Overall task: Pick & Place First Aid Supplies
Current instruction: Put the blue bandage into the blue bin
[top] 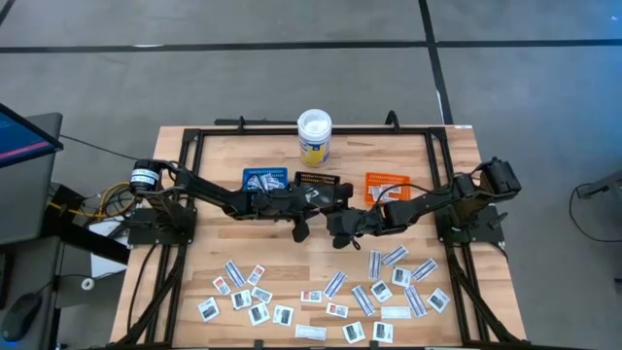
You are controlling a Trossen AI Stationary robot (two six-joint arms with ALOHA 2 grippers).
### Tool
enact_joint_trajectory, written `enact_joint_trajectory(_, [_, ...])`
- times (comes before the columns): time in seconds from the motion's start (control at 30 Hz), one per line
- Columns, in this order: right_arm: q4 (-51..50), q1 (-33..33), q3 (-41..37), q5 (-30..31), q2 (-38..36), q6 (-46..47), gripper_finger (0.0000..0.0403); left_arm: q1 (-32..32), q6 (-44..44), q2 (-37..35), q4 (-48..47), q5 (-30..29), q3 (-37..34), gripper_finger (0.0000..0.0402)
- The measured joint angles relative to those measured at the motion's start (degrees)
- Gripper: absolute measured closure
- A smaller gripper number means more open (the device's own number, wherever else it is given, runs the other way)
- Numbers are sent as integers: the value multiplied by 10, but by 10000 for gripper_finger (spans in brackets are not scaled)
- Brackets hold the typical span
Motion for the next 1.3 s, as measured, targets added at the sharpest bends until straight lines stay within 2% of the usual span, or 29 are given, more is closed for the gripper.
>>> enact_joint_trajectory(0.1, [-9, -7, 0, 0, 0, 1, 392, 0, 0, 0, 2, -1, 0, 389])
enact_joint_trajectory(0.33, [-36, -18, 0, 0, 0, 6, 340, 0, 2, 0, -5, -1, 0, 395])
enact_joint_trajectory(0.4, [-45, -19, 0, 0, 0, 24, 326, 0, 2, 0, -11, -18, 0, 396])
enact_joint_trajectory(0.47, [-55, -21, 0, -2, 0, 43, 312, -1, 2, -1, -12, -66, 0, 396])
enact_joint_trajectory(0.63, [-71, -23, 0, -4, 0, 62, 285, -1, 2, -7, -17, -239, 0, 395])
enact_joint_trajectory(0.77, [-81, -20, 0, -4, 0, 76, 271, -15, 47, -44, -20, -300, 0, 396])
enact_joint_trajectory(0.9, [-82, -16, 0, -6, 0, 92, 266, -44, 69, -103, -96, -368, 0, 392])
enact_joint_trajectory(0.97, [-82, -16, 0, -7, 0, 93, 266, -56, 39, -133, -167, -398, 0, 390])
enact_joint_trajectory(1.07, [-78, -14, 0, -6, 0, 93, 269, -64, -44, -163, -276, -412, 0, 387])
enact_joint_trajectory(1.2, [-56, -12, 0, -12, 0, 93, 272, -54, -118, -166, -363, -431, 0, 378])
enact_joint_trajectory(1.3, [-34, -12, 0, -44, 0, 93, 274, -29, -129, -147, -377, -438, 0, 363])
